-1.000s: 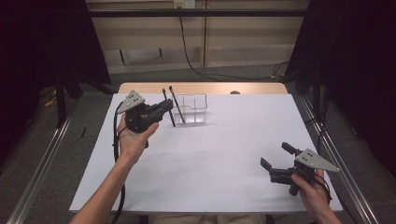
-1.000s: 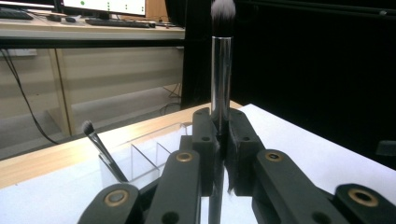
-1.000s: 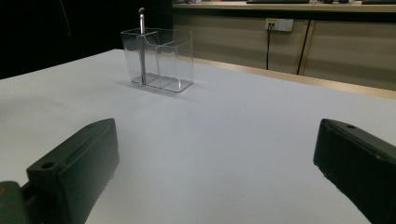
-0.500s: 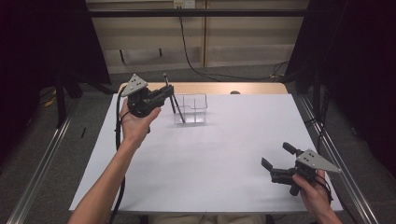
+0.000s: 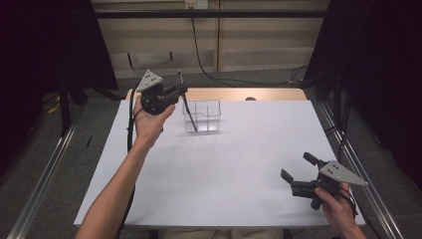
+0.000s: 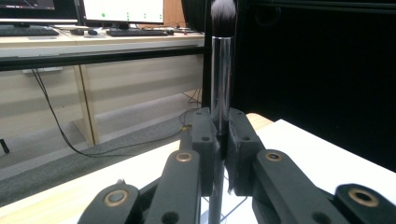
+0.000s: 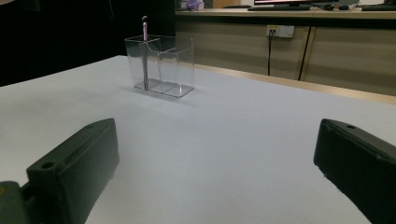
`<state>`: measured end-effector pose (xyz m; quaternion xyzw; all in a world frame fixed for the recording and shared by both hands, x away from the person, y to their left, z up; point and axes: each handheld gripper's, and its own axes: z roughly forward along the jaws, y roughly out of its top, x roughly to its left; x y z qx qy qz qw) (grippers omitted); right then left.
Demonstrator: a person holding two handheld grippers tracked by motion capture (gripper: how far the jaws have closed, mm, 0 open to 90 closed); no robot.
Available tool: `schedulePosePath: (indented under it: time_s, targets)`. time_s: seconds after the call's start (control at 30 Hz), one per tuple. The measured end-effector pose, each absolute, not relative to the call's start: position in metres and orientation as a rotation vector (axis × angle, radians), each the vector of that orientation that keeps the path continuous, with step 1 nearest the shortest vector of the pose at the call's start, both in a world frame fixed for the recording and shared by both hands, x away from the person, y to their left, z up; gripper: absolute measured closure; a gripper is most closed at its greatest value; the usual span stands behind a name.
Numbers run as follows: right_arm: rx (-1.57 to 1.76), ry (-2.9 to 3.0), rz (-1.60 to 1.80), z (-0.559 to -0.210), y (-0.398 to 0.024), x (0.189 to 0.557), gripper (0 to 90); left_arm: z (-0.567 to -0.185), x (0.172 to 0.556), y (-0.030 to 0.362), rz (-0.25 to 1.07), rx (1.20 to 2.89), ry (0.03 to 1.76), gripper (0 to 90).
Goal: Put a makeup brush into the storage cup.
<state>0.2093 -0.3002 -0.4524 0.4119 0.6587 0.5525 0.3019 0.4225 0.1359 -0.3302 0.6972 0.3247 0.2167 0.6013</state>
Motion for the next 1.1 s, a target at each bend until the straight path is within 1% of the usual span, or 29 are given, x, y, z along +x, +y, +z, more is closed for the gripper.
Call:
schedulePosePath:
  time_s: [0.43,0.67,1.1]
  targets:
    - [1.097,1.753,1.470,-0.453,-0.302,0.208,0.0,-0.340,0.445,0.125,0.527,1.630,0.780,83.7]
    - [1.092,1.754,1.478,-0.452,-0.302,0.206,0.0,-0.355,0.459,0.122,0.525,1.632,0.808,83.7]
    - [1.095,1.748,1.471,-0.452,-0.304,0.206,0.0,-0.364,0.465,0.120,0.526,1.647,0.811,83.6]
